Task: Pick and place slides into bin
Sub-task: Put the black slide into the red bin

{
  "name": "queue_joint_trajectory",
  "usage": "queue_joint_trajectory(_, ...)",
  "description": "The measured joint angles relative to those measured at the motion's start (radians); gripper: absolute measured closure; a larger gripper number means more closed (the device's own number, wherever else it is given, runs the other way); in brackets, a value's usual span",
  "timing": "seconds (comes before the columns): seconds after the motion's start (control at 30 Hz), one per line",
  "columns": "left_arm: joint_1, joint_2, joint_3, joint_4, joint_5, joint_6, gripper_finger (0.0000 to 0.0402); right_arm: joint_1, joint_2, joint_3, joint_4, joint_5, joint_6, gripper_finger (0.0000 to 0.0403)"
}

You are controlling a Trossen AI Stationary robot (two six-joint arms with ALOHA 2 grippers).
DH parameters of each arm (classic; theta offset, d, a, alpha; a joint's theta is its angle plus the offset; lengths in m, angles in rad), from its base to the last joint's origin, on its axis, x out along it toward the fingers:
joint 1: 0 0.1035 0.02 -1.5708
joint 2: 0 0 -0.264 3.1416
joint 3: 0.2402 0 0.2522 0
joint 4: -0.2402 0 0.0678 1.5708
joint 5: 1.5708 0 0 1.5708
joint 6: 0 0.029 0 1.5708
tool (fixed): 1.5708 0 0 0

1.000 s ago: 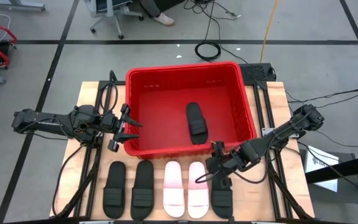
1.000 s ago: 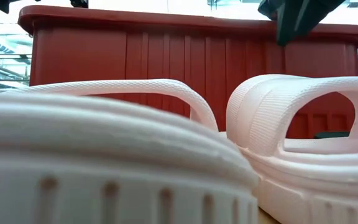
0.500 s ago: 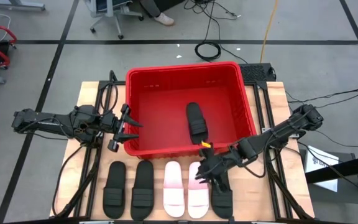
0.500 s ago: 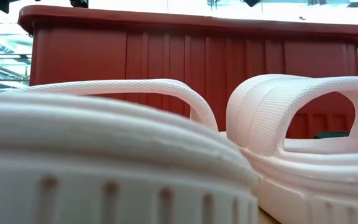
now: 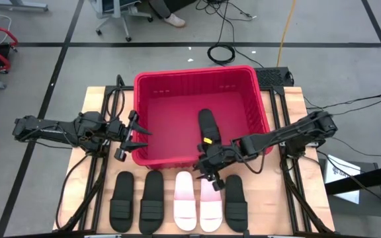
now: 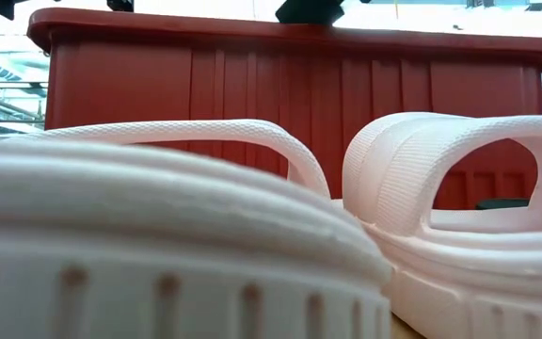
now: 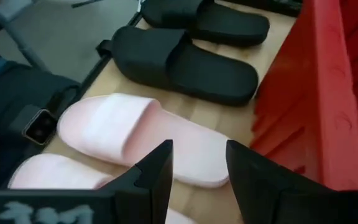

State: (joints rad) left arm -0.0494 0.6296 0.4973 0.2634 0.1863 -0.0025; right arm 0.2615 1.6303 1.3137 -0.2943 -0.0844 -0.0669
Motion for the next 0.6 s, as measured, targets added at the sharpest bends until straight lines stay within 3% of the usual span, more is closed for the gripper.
queue_joint_trajectory(0.33,0.0,0.0,0.0,0.0,0.005,0.0,0.0204,-0.004,0.035,0.0,0.075,0.21,-0.061,0.0262)
queue_joint_trajectory(0.6,0.0,0.0,0.0,0.0,0.005,0.0,0.0204,-0.006,0.034,0.0,0.072,0.187,-0.048,0.0272)
